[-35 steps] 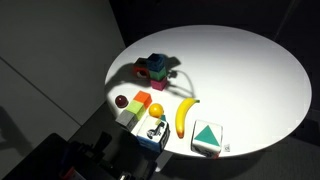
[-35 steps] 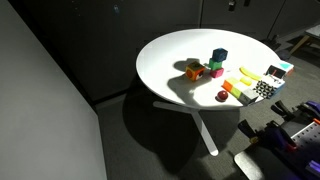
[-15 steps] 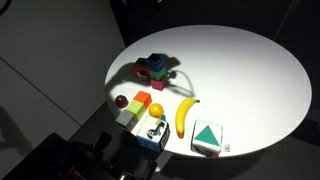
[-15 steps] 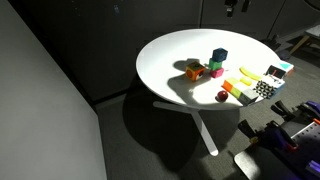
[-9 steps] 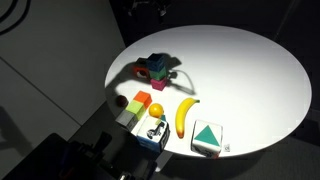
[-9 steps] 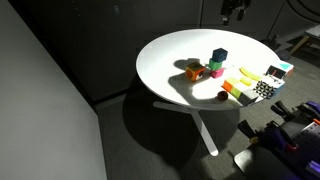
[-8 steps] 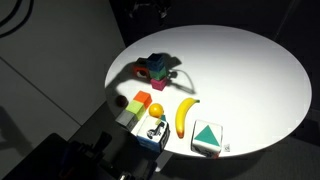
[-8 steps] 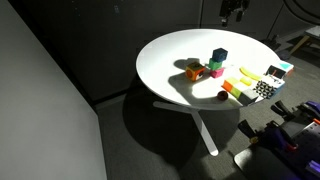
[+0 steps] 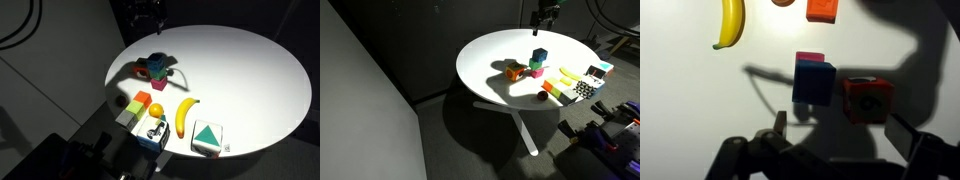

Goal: Put the blue block on the orange plushy cube

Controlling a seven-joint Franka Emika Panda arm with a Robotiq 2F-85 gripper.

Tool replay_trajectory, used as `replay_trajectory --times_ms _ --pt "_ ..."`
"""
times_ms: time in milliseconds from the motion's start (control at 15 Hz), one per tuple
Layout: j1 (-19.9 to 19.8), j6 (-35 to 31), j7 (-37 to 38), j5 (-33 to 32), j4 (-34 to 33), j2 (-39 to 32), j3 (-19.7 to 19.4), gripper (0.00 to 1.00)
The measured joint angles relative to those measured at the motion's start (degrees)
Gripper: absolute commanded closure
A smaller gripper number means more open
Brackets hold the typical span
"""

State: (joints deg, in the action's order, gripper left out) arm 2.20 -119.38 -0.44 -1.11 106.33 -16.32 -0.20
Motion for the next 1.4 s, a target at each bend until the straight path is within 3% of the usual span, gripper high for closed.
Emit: replay_trajectory --times_ms 467,1400 --pt "0.9 -4.1 6.0 0.0 1.7 -0.9 0.1 0.0" --pt "0.0 -9.6 6.5 -0.1 7.2 -3.1 -1.3 0.0"
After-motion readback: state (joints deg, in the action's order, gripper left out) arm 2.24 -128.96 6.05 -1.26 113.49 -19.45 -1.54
